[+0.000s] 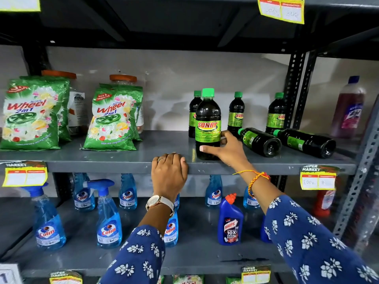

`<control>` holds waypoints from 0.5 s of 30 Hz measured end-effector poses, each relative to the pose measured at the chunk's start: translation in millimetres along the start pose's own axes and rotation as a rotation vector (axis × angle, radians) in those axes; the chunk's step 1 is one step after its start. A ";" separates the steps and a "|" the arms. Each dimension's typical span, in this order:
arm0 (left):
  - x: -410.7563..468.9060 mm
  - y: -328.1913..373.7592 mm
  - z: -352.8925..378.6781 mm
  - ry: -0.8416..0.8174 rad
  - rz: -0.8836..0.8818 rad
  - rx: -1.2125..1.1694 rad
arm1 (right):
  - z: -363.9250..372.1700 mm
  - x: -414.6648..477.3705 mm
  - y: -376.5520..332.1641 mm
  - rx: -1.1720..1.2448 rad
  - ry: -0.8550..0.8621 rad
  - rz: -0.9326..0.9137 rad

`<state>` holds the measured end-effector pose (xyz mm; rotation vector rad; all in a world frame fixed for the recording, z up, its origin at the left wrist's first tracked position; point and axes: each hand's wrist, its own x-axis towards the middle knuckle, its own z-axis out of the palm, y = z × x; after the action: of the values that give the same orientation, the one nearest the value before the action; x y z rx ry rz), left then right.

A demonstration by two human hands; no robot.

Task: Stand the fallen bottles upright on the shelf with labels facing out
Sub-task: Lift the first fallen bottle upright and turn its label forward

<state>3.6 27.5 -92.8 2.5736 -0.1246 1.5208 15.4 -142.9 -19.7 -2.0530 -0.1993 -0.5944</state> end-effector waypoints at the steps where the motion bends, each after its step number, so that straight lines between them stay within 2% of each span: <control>1: 0.1 0.3 -0.8 -0.003 -0.002 0.001 | 0.3 -1.1 0.1 0.006 -0.003 0.008; 11: -0.9 -0.4 -0.9 -0.053 0.010 -0.028 | -1.6 -9.7 -5.4 0.034 -0.017 -0.001; 13: -0.4 1.1 1.0 0.013 -0.021 -0.095 | -9.8 -11.2 -5.8 0.086 -0.034 0.052; 15: 4.9 8.8 -2.4 0.141 -0.170 -0.256 | -28.3 -7.1 -1.2 0.171 0.069 0.098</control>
<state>2.5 19.2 -86.6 2.2131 -0.0770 1.5091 -0.6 -165.4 -10.1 -1.8627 -0.1048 -0.5675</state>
